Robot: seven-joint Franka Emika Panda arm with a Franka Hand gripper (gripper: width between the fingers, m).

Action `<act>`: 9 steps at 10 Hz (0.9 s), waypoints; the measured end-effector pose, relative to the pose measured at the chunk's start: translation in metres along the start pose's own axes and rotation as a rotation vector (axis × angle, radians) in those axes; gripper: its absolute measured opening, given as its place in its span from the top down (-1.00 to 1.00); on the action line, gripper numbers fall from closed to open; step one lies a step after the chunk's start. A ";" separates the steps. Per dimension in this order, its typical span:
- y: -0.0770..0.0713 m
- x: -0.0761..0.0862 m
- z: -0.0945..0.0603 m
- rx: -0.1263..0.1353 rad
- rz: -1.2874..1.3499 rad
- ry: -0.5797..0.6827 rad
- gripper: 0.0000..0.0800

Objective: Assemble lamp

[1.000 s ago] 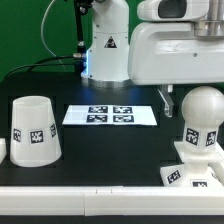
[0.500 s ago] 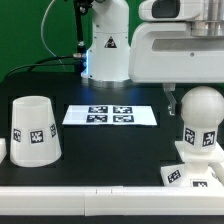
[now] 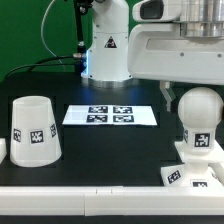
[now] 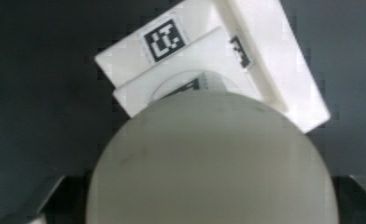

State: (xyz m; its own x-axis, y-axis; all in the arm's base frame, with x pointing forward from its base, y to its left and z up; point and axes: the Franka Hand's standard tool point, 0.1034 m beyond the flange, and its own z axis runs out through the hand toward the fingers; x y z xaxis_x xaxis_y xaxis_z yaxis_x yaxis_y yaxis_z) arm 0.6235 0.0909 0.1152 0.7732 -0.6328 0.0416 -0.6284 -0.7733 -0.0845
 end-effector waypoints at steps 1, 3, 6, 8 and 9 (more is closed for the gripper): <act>0.002 -0.002 0.000 0.028 0.163 -0.001 -0.44; 0.002 -0.003 0.000 0.031 0.241 -0.008 -0.44; 0.001 -0.005 0.000 0.039 0.532 -0.035 -0.44; -0.002 -0.007 0.001 0.052 0.828 -0.048 -0.44; -0.007 -0.009 0.000 0.071 1.011 -0.062 -0.44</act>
Offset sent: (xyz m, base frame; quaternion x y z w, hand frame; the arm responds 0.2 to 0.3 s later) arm 0.0000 0.0000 0.0000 0.0000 0.0000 0.1938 0.9810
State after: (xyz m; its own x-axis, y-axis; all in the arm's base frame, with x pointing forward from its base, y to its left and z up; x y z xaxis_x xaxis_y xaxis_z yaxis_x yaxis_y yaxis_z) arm 0.6211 0.1023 0.1155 -0.1138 -0.9844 -0.1340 -0.9855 0.1289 -0.1101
